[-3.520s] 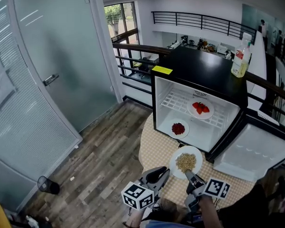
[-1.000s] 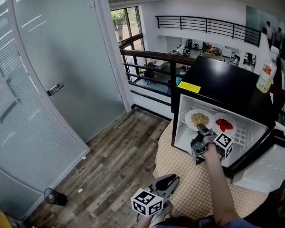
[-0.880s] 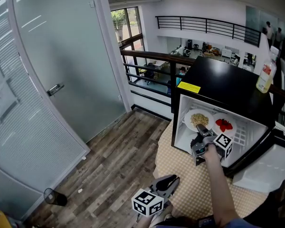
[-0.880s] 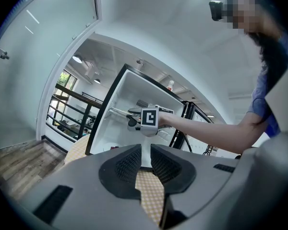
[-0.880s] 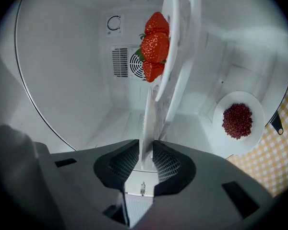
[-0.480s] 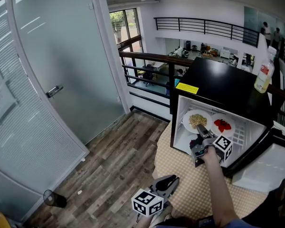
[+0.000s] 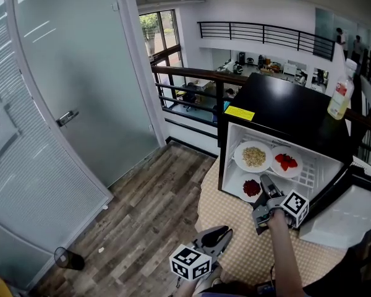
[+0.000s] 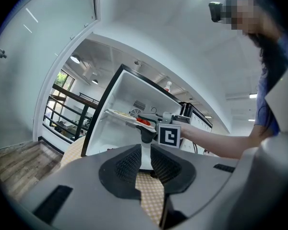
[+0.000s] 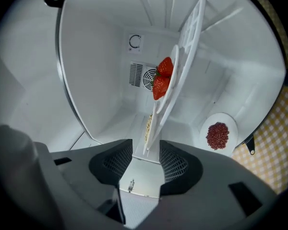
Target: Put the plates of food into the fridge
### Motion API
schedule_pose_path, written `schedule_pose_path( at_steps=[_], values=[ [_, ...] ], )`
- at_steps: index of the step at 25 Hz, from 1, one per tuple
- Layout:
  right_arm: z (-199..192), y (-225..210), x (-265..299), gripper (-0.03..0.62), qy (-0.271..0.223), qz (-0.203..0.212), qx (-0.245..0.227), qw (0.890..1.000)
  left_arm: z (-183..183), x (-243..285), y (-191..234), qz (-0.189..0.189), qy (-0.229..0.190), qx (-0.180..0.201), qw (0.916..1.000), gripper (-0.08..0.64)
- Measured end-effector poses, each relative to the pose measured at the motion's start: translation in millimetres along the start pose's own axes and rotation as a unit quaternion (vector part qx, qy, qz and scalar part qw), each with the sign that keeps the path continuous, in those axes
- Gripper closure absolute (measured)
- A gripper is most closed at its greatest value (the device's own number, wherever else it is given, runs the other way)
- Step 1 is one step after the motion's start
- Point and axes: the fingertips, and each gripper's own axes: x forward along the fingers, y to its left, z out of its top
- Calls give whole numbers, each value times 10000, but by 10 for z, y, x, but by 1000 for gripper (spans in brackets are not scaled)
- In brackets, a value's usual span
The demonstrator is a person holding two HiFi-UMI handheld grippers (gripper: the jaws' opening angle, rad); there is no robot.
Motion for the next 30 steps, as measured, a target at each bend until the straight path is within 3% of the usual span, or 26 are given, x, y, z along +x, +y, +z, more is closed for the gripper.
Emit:
schedule_pose_path(
  at_steps=[7,20,25,30],
  values=[
    [-271,-140,-683,433,398,-333,-1204,9914,-110,70,-110,-103,96,-53,9999,491],
    [-810,-556,-1756,472,1308,-938,-2048,9655,-525,282,-567,-571,506,-231,9968,491],
    [-930,-483,-1960,488,1552,-823,-2429,9540,-550,227,-706,-538,458,-205,9973,491],
    [-1007,-321,-2182,495,1788,-583,-2570,9479,-530,57,-855,-215,279,-147,9993,491]
  ],
)
